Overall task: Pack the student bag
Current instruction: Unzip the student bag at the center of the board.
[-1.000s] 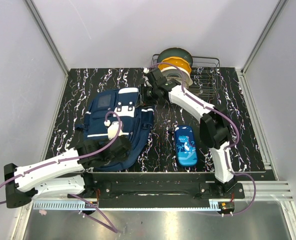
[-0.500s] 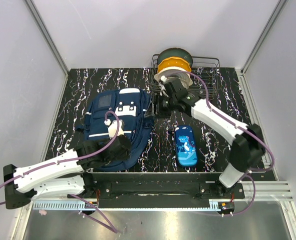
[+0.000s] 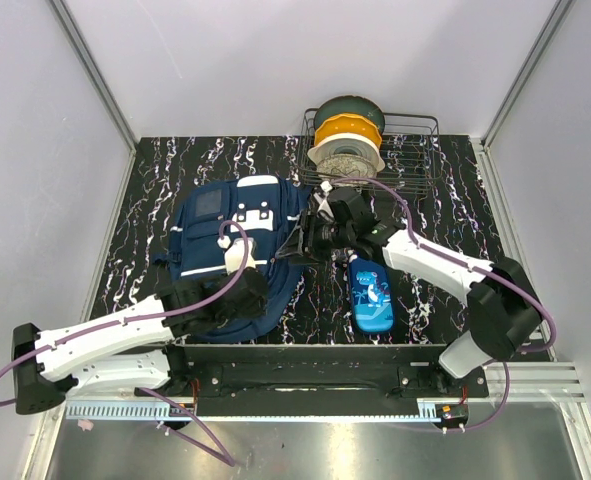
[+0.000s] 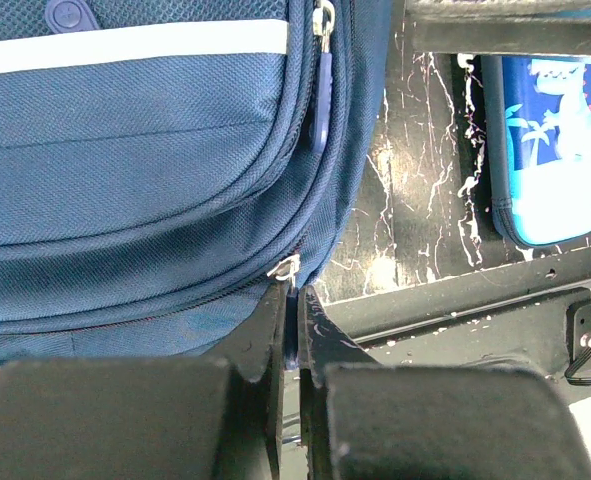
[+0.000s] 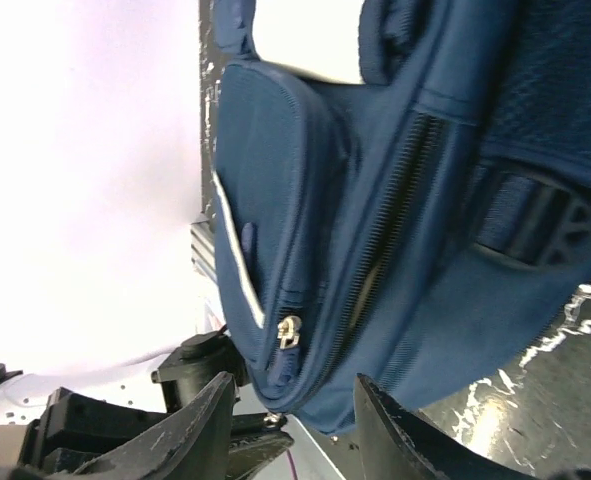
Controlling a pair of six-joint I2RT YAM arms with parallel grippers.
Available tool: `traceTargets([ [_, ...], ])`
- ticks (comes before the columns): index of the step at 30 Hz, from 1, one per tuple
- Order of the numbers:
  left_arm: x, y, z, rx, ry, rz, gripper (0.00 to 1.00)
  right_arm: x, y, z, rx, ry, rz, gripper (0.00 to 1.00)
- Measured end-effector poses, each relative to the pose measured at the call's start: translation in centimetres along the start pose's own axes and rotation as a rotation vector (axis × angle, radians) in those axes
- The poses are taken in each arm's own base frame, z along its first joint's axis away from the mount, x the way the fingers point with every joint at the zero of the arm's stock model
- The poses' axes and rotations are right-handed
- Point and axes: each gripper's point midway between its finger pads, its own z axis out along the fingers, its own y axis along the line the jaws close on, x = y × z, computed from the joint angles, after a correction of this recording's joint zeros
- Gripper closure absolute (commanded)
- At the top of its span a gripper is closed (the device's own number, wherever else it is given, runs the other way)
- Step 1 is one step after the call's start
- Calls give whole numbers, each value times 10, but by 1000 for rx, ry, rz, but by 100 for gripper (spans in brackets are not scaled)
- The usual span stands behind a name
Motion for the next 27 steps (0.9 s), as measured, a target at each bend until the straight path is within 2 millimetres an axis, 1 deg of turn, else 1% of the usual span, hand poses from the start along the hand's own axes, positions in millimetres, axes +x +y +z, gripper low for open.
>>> traceTargets([
  [2,0,0,1,-1,1,5,100,3,7,4,-26,8,-5,45],
  [5,0,-1,1,0,2,12,100,7,10,9,-44,25,2,46],
  [12,0,-2,2,4,-1,18,100,10,0,23,-25,53,40,47],
  [13,0,-2,2,4,-2,19,100,10,-1,25,-24,54,43,51],
  [16,-1,-2,2,5,-2,24,100,11,-1,29,-29,63,49,55],
  [18,-1,-2,2,4,-2,29,100,12,0,33,-48,75,51,60],
  [19,0,-1,2,3,-2,34,100,13,1,35,-57,83,52,66],
  [20,-1,-1,2,3,-2,36,100,13,2,36,-66,91,54,85],
  [21,-1,-1,2,2,-3,39,100,14,4,37,-75,100,55,93],
  [22,0,0,2,1,-2,40,100,13,5,38,-82,102,50,97],
  [23,-1,0,2,2,-3,42,100,13,6,38,-88,104,55,100],
  [27,-1,0,2,3,-5,42,100,12,7,38,-90,99,52,100],
])
